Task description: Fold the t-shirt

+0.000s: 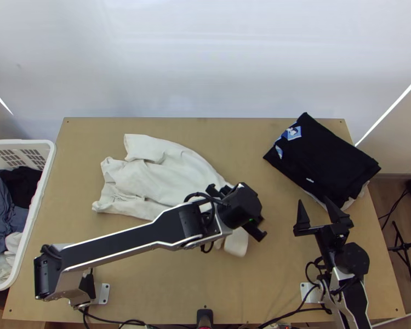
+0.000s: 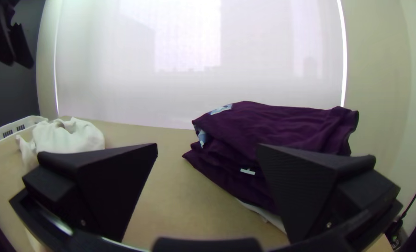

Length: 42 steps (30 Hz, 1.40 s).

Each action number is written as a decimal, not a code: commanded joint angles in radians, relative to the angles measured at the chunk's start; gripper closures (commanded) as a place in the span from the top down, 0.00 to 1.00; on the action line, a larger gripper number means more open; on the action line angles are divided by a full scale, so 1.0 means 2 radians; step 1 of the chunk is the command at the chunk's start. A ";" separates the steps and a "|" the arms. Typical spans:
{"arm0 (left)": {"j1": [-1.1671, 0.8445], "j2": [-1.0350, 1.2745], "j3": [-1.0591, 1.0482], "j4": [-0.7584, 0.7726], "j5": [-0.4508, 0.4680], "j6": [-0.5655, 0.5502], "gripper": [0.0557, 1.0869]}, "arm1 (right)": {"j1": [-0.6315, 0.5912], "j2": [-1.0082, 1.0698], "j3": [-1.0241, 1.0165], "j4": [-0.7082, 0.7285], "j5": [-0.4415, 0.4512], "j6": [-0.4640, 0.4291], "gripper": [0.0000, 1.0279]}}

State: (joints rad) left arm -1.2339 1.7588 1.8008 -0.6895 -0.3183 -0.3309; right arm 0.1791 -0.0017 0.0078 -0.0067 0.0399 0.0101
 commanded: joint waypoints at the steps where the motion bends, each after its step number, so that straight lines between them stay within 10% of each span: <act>1: -0.019 -0.009 0.026 -0.003 0.027 0.004 0.96 | 0.000 0.000 0.000 0.000 0.000 0.000 0.96; 18: 0.329 -0.081 0.082 -0.168 0.031 -0.003 0.96 | 0.000 0.000 0.000 0.000 0.000 0.002 0.96; 26: 0.472 -0.199 -0.109 -0.222 0.122 0.015 0.96 | 0.012 0.000 0.000 0.000 -0.001 0.016 0.96; 42: 0.560 -0.365 -0.391 -0.191 0.076 0.109 0.96 | 0.022 0.000 0.000 0.000 -0.001 0.023 0.96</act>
State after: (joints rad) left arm -0.2184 1.1282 1.1786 -1.1110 -0.1452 -0.1761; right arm 0.2207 -0.0017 0.0078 -0.0078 0.0376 0.0525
